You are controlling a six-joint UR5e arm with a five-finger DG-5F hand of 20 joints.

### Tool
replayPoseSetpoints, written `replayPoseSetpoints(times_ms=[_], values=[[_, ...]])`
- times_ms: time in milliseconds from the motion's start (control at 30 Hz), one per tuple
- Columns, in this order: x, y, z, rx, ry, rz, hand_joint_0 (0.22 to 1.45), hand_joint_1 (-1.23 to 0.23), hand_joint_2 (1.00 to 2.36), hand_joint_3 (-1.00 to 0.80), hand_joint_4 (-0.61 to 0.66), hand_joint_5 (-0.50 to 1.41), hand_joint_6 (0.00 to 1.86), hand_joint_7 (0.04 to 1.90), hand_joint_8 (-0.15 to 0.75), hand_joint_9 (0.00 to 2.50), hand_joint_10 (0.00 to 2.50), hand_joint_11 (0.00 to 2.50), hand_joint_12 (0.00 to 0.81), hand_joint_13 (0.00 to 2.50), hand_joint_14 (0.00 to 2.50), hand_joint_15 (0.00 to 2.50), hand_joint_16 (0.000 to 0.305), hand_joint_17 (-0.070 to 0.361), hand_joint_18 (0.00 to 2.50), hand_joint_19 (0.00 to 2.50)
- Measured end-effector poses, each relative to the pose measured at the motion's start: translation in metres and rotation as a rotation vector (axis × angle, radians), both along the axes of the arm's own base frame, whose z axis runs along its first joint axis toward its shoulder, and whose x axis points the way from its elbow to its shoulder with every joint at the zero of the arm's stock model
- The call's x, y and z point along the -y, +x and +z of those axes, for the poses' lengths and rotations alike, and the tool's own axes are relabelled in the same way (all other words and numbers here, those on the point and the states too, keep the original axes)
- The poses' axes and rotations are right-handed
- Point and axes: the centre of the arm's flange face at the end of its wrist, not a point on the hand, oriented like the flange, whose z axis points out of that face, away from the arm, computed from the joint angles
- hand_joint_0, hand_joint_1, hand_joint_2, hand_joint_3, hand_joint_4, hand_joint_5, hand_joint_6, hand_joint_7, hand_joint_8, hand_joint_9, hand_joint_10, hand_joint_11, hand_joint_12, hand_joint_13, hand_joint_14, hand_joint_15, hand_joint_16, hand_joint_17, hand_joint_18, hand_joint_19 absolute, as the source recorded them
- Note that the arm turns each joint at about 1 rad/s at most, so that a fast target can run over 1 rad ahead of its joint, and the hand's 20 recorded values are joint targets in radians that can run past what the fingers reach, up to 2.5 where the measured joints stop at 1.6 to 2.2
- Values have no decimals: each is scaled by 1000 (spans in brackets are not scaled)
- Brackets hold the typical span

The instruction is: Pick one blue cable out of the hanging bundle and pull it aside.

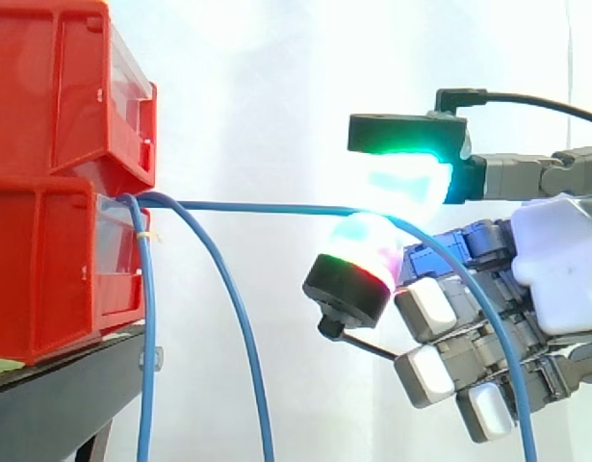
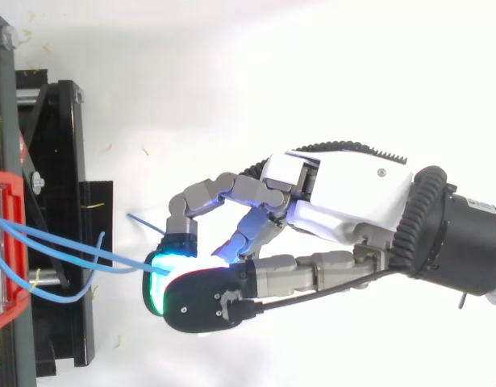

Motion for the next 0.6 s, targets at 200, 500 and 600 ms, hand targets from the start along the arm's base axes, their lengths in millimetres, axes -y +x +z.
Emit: replayPoseSetpoints(times_ms=[200,500,600], values=[[0,0,0,0,0,-1,569,-596,1120,-73,84,-28,828,1258,361,1149,14,531,415,993,16,677,65,145,1008,557],[0,0,0,0,0,-1,567,-599,1117,-64,86,-27,827,1270,365,1197,14,552,414,1058,19,704,66,148,1062,576],[0,0,0,0,0,-1,565,-600,1126,-63,82,-25,827,1267,367,1214,12,555,411,1079,20,722,65,147,1077,587]])
